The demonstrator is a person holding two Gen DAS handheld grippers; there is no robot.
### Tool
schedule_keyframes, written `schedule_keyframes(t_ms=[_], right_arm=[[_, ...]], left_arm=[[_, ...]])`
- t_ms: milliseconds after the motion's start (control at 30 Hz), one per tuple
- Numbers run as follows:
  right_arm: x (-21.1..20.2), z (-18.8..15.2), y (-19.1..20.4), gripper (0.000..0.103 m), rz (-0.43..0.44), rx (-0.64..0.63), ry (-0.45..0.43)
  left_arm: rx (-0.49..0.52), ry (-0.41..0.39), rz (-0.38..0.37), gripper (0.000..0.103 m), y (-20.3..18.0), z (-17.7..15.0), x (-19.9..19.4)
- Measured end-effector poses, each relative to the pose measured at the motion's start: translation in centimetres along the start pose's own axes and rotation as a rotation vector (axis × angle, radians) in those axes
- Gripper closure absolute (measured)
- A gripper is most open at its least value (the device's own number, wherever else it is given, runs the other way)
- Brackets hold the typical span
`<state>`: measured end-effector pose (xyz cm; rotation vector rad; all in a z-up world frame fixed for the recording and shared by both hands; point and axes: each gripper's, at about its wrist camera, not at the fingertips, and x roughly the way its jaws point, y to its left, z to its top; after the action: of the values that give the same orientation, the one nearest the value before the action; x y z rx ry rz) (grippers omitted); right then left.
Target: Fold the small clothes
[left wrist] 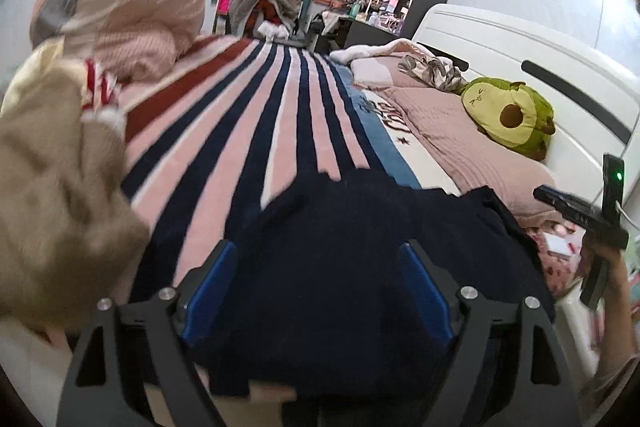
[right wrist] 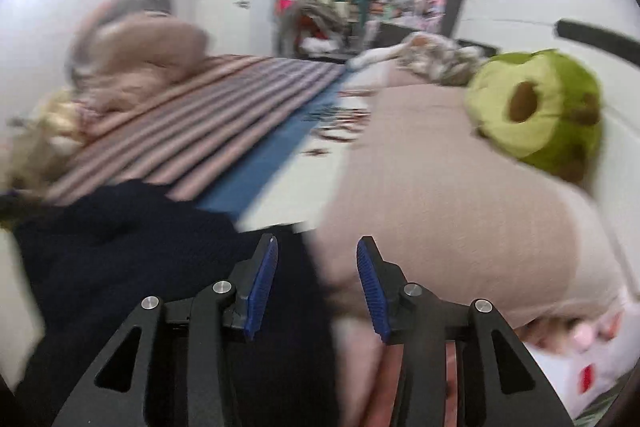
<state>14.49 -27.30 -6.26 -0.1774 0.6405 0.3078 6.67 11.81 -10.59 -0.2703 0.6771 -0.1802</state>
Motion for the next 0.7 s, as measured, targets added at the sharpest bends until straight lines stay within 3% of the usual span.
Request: schedule_keyframes(t_ms=[100,200,333,467,567,700], right_arm=[[-1.2,-1.1,2.8,0.067,0.148,0.016,0.006],[-1.5,-2.3,6.0,0.083,0.254,0.008,0.02],[-0.3,-3.4,8.1,0.089,0.251,0.007,0.063],[1.9,-3.5,6.4,0.089,0.112,0.024,0.103],[2.9,-3.6,4.9,0.089,0.143,0.074,0.139],[4.8,-4.0,4.0,0.089,0.09,0.059,0.176]], left_arm=[[-0.079,0.028,-0.025,0.02,1.3,-1.9,-0.9],[-0.151,0.066,-0.025,0.02,2.7,-4.1,-1.3],[-0.228,0.114,-0.056,0.02,4.1,-6.5,-1.1],[-0.235,0.129,-0.064,0.02,4.2,-7.2,-0.7],[-0.249,0.139,-0.094,0.02,4.2,-7.2,0.1],[-0.255,0.159,-0.13,0.02,3.7,-6.9,1.8]])
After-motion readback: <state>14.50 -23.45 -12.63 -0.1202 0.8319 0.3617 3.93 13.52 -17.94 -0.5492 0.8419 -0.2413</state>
